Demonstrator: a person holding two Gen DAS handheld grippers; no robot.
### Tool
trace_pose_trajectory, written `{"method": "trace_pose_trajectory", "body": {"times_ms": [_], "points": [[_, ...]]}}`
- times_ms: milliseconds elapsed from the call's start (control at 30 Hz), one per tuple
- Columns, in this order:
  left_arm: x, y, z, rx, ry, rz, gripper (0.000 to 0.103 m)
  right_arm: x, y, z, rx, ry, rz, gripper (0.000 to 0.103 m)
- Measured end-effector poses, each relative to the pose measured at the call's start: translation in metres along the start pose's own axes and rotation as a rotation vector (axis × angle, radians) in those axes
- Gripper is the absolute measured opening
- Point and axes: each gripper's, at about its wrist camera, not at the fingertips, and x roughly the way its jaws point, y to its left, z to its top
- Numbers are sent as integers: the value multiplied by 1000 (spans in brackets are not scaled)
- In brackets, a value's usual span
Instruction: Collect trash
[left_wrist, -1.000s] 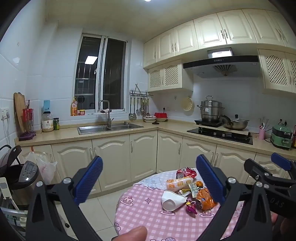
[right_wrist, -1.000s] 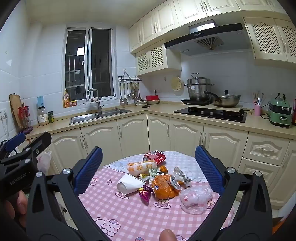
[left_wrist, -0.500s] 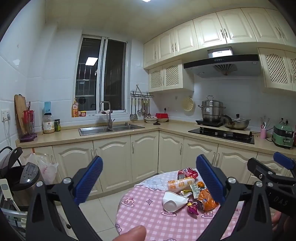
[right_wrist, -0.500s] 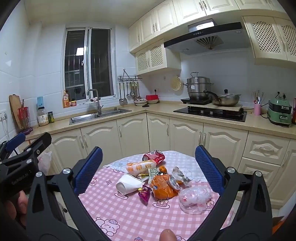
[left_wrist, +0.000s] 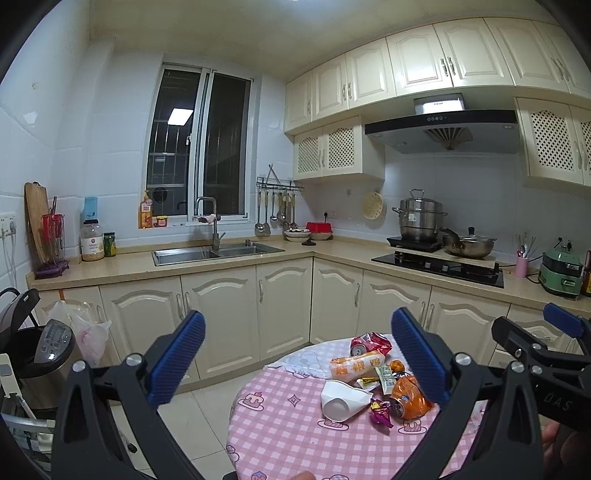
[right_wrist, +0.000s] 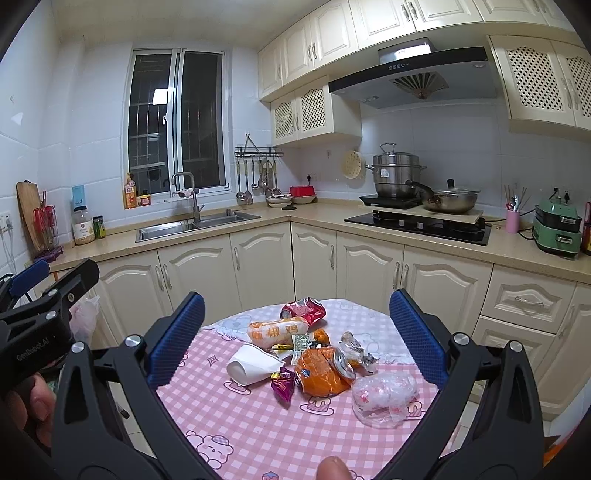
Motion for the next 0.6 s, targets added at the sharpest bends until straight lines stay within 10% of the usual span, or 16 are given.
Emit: {"method": "trace_pose_trajectory", "body": {"times_ms": [600], "points": [[15, -4, -3, 4, 4, -9, 99, 8, -5, -1, -5, 3, -1, 98]]}}
